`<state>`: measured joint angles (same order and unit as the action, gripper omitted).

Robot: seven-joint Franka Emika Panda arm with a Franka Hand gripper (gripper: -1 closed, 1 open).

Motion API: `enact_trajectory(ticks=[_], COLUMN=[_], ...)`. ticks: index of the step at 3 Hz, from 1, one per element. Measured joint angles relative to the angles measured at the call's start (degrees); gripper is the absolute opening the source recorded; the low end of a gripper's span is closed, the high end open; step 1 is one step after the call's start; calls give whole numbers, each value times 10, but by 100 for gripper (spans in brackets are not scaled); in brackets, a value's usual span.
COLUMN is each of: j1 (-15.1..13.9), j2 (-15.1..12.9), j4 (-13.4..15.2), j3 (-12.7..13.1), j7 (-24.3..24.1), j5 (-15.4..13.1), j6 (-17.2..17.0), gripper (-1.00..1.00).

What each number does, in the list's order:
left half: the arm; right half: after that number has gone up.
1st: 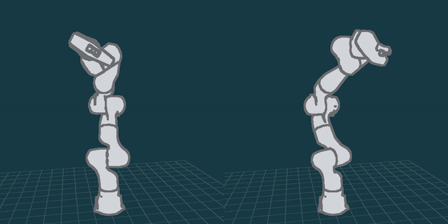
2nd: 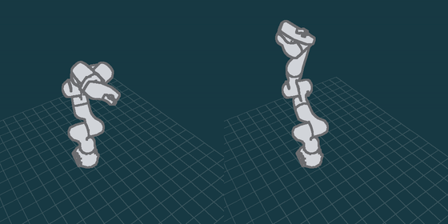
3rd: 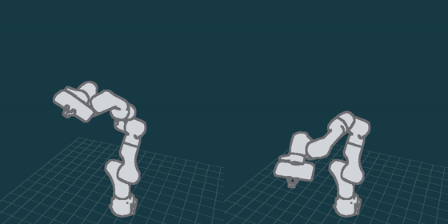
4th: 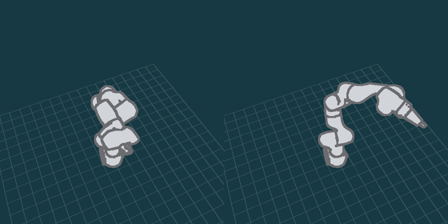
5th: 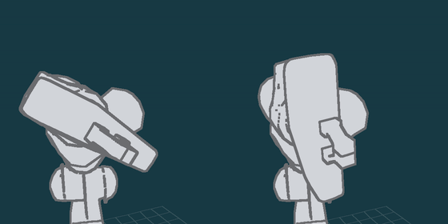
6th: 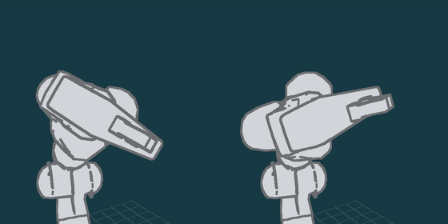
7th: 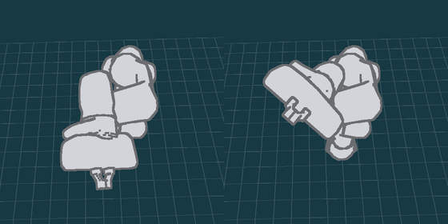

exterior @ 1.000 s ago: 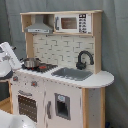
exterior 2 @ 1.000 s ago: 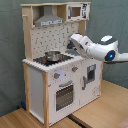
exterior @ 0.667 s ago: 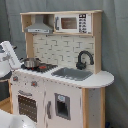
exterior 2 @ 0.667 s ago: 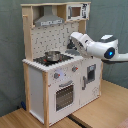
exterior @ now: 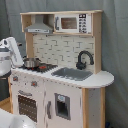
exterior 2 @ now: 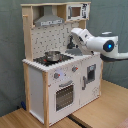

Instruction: Play with the kitchen

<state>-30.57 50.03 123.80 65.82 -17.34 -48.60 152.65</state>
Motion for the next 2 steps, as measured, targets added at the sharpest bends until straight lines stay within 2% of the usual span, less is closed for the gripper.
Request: enact_trajectory(ticks=[2], j1=[0], j2=[-21], j4=[-4], j3=[-27], j7=[87], j5=[98], j6=[-29], gripper=[100])
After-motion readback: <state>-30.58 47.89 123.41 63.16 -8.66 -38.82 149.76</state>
